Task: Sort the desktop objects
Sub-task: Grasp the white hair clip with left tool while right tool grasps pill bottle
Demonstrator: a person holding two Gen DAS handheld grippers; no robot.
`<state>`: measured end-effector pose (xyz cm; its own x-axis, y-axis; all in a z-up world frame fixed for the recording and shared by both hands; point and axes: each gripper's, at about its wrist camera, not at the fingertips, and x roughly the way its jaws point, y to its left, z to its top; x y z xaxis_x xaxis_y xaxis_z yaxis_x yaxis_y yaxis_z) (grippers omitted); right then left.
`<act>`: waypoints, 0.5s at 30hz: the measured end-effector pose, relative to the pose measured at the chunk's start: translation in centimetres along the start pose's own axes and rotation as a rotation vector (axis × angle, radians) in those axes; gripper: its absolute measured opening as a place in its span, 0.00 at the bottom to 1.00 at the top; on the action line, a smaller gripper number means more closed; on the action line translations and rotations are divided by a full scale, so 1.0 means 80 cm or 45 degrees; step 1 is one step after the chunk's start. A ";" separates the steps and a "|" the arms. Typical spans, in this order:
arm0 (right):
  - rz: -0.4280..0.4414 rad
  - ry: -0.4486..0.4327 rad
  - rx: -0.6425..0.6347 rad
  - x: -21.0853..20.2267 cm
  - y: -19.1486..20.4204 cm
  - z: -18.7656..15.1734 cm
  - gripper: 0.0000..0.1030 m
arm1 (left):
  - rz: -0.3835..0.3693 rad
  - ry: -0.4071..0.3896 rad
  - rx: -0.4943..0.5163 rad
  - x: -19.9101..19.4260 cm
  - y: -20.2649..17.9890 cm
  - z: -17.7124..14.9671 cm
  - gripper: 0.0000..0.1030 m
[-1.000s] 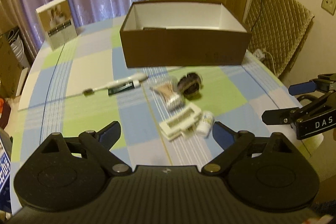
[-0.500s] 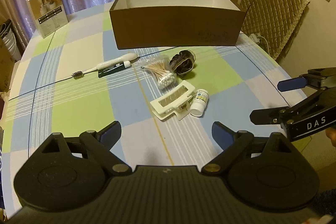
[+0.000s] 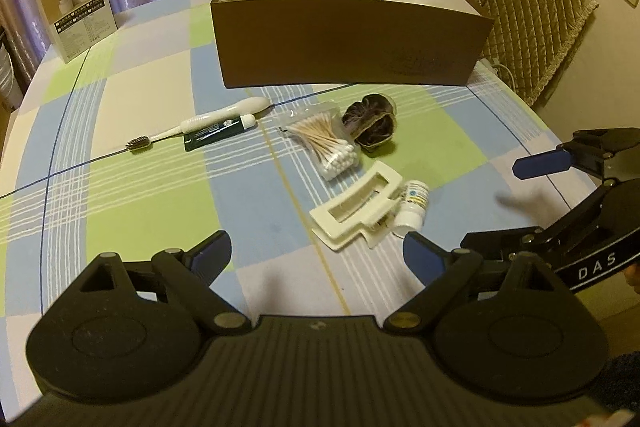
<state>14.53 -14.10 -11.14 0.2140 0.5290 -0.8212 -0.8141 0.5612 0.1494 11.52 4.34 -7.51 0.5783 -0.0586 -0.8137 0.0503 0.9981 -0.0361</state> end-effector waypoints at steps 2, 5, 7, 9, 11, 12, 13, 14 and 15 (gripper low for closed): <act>0.008 0.003 -0.006 0.006 0.000 0.003 0.98 | -0.005 0.008 0.000 0.006 0.004 0.002 0.88; 0.016 0.005 -0.016 0.016 -0.001 0.007 0.98 | -0.009 0.018 0.004 0.015 0.010 0.007 0.88; 0.024 0.015 -0.012 0.023 -0.002 0.009 0.98 | -0.010 0.026 0.006 0.018 0.014 0.009 0.88; 0.038 0.016 -0.020 0.030 -0.002 0.011 0.98 | -0.024 0.029 0.010 0.020 0.018 0.010 0.88; 0.042 0.012 -0.037 0.035 -0.001 0.011 0.97 | -0.031 0.036 0.012 0.024 0.022 0.010 0.88; 0.046 0.013 -0.043 0.038 -0.001 0.012 0.94 | -0.028 0.043 0.012 0.027 0.024 0.011 0.88; 0.053 0.017 -0.045 0.040 -0.001 0.012 0.91 | -0.027 0.051 0.012 0.030 0.026 0.011 0.88; 0.059 0.022 -0.047 0.043 -0.001 0.012 0.89 | -0.028 0.056 0.012 0.032 0.027 0.012 0.88; 0.062 0.023 -0.050 0.045 -0.001 0.012 0.87 | -0.032 0.060 0.013 0.034 0.029 0.013 0.88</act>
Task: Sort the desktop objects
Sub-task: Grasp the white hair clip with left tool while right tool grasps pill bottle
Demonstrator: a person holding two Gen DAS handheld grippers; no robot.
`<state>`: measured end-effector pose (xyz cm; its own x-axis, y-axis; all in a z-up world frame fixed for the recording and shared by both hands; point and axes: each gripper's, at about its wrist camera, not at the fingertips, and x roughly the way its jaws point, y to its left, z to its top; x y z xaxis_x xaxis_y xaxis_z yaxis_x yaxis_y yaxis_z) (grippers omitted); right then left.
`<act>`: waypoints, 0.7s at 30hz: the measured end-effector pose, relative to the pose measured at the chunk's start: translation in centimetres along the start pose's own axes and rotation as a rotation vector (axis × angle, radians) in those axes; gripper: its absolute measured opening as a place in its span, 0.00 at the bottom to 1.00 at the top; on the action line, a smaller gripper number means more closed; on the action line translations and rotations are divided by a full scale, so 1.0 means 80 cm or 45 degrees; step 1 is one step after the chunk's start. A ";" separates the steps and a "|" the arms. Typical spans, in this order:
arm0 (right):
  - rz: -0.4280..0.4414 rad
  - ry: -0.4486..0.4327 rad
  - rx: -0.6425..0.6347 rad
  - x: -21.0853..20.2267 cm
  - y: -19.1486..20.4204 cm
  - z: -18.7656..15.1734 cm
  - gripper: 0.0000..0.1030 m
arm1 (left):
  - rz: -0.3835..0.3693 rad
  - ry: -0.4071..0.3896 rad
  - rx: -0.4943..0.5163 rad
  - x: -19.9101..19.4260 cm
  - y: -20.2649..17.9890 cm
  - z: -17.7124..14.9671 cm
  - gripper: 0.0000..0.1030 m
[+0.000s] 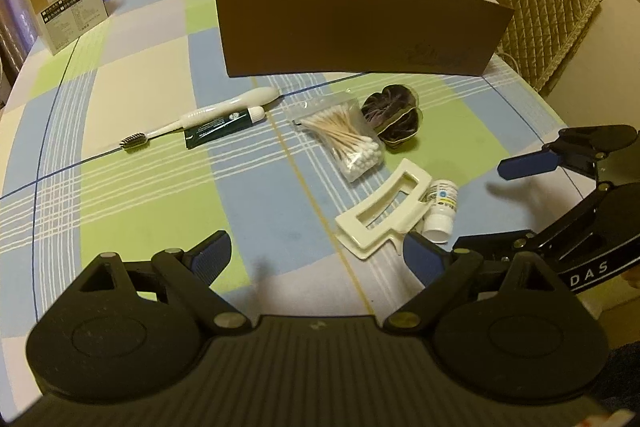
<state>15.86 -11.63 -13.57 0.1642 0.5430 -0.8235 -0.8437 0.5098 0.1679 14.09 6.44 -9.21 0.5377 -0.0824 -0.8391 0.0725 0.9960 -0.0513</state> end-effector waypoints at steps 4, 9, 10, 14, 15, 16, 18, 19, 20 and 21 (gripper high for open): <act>0.013 0.012 -0.018 0.006 0.000 0.000 0.81 | -0.012 0.012 0.012 0.006 0.003 0.004 0.88; 0.020 0.013 -0.038 0.012 -0.001 0.002 0.71 | -0.014 0.030 0.019 0.014 0.006 0.008 0.88; 0.017 0.011 -0.043 0.014 -0.002 0.002 0.69 | -0.016 0.034 0.020 0.015 0.006 0.008 0.88; 0.025 -0.010 -0.066 0.018 -0.001 0.004 0.63 | -0.026 0.043 0.030 0.017 0.007 0.008 0.88; 0.029 -0.011 -0.075 0.020 -0.001 0.005 0.61 | -0.028 0.045 0.032 0.017 0.007 0.008 0.88; 0.035 -0.015 -0.086 0.021 -0.001 0.005 0.57 | -0.030 0.046 0.034 0.018 0.007 0.008 0.88; 0.036 -0.005 -0.101 0.024 0.000 0.005 0.48 | -0.041 0.051 0.041 0.019 0.007 0.007 0.88; 0.033 0.000 -0.106 0.025 0.000 0.004 0.46 | -0.046 0.052 0.047 0.020 0.006 0.007 0.88; 0.035 -0.004 -0.107 0.025 0.000 0.003 0.46 | -0.052 0.052 0.052 0.020 0.005 0.007 0.88; 0.035 -0.004 -0.103 0.025 -0.001 0.003 0.46 | -0.059 0.054 0.056 0.021 0.005 0.007 0.88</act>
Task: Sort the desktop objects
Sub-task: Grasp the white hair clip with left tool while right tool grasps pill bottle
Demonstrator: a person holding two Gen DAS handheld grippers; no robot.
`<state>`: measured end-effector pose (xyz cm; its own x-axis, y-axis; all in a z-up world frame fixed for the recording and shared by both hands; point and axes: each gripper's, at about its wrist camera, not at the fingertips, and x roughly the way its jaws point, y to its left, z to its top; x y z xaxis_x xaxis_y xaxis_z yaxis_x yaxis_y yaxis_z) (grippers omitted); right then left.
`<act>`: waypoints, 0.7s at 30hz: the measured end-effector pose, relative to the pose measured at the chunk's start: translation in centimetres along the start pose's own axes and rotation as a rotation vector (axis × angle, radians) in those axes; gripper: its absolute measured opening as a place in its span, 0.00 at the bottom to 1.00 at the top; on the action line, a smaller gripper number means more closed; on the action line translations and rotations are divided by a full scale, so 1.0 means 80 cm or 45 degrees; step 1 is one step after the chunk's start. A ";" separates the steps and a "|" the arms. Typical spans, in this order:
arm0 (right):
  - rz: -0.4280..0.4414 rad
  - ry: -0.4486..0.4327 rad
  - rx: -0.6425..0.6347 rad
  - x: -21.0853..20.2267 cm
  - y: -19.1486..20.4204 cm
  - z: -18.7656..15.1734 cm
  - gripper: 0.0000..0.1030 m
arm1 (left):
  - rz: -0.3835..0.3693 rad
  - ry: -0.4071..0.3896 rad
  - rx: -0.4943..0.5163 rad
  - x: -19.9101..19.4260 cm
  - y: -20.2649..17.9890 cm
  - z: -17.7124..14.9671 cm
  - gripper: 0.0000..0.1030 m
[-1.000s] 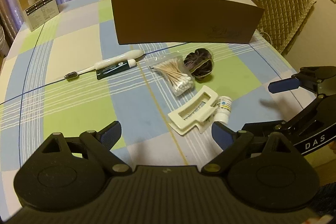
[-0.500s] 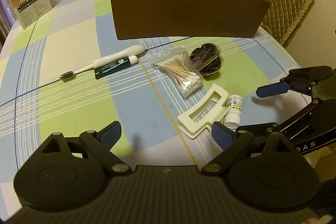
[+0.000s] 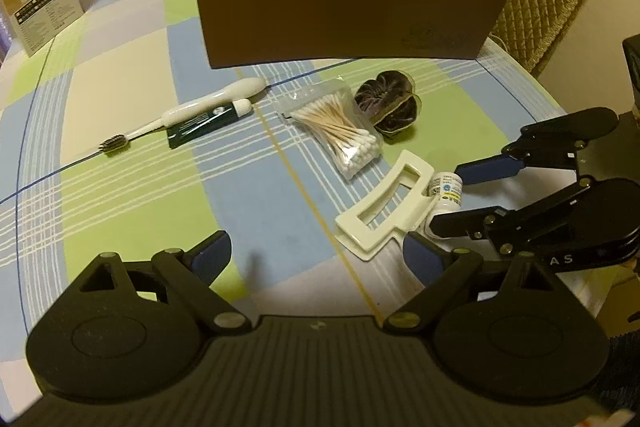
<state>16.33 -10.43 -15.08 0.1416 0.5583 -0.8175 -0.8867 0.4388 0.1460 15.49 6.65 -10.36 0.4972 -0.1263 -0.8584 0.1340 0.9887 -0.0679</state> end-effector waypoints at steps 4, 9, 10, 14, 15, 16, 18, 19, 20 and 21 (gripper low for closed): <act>-0.031 0.008 0.043 -0.004 -0.007 -0.002 0.46 | -0.034 0.004 0.022 0.005 -0.005 0.001 0.88; -0.090 0.020 0.120 -0.014 -0.023 -0.006 0.46 | -0.094 -0.007 0.074 0.014 -0.014 0.005 0.87; -0.103 0.022 0.136 -0.016 -0.026 -0.007 0.46 | -0.110 -0.011 0.084 0.016 -0.016 0.006 0.86; -0.148 0.023 0.203 -0.026 -0.040 -0.012 0.46 | -0.158 -0.026 0.170 0.028 -0.029 0.012 0.82; -0.155 0.023 0.218 -0.028 -0.043 -0.013 0.46 | -0.168 -0.027 0.195 0.032 -0.033 0.013 0.80; -0.162 0.024 0.235 -0.029 -0.046 -0.015 0.46 | -0.175 -0.024 0.221 0.036 -0.037 0.014 0.78; -0.178 0.023 0.262 -0.034 -0.050 -0.017 0.46 | -0.181 -0.011 0.271 0.047 -0.046 0.017 0.75; -0.184 0.023 0.275 -0.035 -0.052 -0.019 0.46 | -0.184 -0.008 0.290 0.052 -0.049 0.018 0.73; -0.188 0.023 0.285 -0.037 -0.053 -0.019 0.46 | -0.187 -0.004 0.302 0.056 -0.052 0.019 0.72; -0.193 0.022 0.296 -0.038 -0.054 -0.020 0.46 | -0.191 -0.002 0.311 0.060 -0.055 0.019 0.68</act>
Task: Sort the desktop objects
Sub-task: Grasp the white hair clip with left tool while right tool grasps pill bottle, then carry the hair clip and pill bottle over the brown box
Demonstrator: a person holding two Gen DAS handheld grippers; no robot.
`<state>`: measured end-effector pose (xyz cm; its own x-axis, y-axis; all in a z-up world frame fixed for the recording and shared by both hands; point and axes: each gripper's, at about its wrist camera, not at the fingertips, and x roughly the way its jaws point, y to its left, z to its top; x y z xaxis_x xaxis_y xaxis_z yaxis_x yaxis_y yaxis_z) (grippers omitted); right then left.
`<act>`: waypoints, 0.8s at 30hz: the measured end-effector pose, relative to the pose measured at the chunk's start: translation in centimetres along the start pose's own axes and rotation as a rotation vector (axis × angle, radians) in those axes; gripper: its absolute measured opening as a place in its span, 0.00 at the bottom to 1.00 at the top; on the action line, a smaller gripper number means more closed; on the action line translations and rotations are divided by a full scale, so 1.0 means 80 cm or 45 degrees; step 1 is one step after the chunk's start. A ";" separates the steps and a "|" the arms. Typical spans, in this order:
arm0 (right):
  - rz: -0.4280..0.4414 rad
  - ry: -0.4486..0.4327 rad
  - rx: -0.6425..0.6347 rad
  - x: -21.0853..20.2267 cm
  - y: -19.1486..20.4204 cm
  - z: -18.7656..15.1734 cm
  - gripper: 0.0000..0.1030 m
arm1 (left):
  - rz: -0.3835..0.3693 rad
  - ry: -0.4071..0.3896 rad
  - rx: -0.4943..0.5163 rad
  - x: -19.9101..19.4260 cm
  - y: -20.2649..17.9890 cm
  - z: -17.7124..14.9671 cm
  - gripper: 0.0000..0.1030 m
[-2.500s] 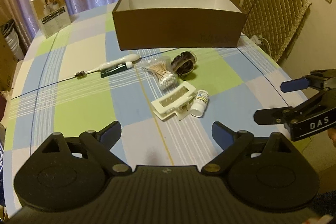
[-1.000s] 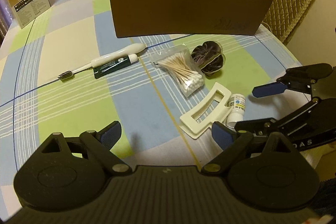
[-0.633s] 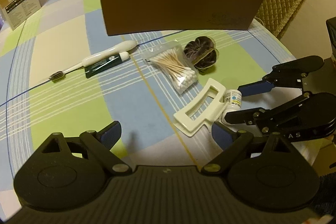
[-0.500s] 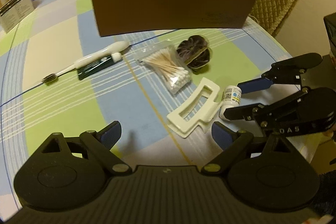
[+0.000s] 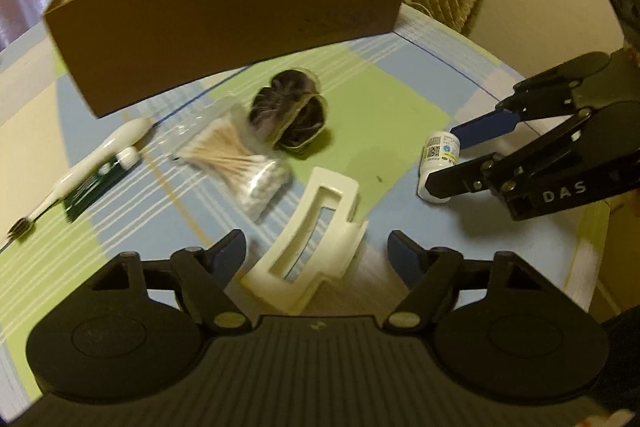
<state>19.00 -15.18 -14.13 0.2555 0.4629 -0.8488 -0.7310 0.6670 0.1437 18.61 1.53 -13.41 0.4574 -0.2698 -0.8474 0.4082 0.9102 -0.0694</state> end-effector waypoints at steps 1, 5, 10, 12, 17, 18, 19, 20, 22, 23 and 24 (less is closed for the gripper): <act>-0.002 0.000 0.011 -0.001 -0.001 -0.001 0.46 | -0.003 -0.001 0.004 0.003 -0.002 0.001 0.62; 0.002 0.002 0.046 -0.003 -0.005 -0.003 0.46 | -0.024 -0.008 0.000 0.010 -0.005 0.000 0.39; 0.025 -0.002 0.062 -0.004 -0.006 -0.003 0.56 | -0.020 0.003 -0.054 0.001 0.002 -0.014 0.36; 0.041 -0.020 0.054 -0.006 -0.005 -0.004 0.67 | 0.007 0.008 -0.106 -0.006 0.011 -0.024 0.36; 0.045 -0.019 -0.011 0.001 0.004 -0.001 0.68 | 0.095 0.013 -0.299 -0.026 0.045 -0.050 0.36; 0.045 -0.020 -0.032 0.002 0.006 -0.001 0.68 | 0.108 0.015 -0.338 -0.029 0.053 -0.054 0.36; 0.038 -0.022 -0.056 0.003 0.009 0.000 0.68 | 0.114 0.016 -0.369 -0.032 0.059 -0.057 0.36; 0.030 -0.022 -0.074 0.006 0.011 0.001 0.68 | 0.119 0.018 -0.394 -0.033 0.064 -0.058 0.36; 0.020 -0.013 -0.101 0.011 0.014 0.003 0.68 | 0.133 0.022 -0.426 -0.034 0.071 -0.061 0.36; 0.012 -0.009 -0.111 0.013 0.015 0.004 0.68 | 0.138 0.018 -0.429 -0.035 0.072 -0.062 0.36; 0.004 -0.004 -0.116 0.015 0.016 0.005 0.68 | 0.141 0.017 -0.430 -0.036 0.072 -0.062 0.36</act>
<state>18.65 -13.51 -14.78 0.2550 0.4668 -0.8468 -0.7862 0.6099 0.0994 15.72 9.11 -14.01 0.4730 -0.1612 -0.8662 0.0712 0.9869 -0.1448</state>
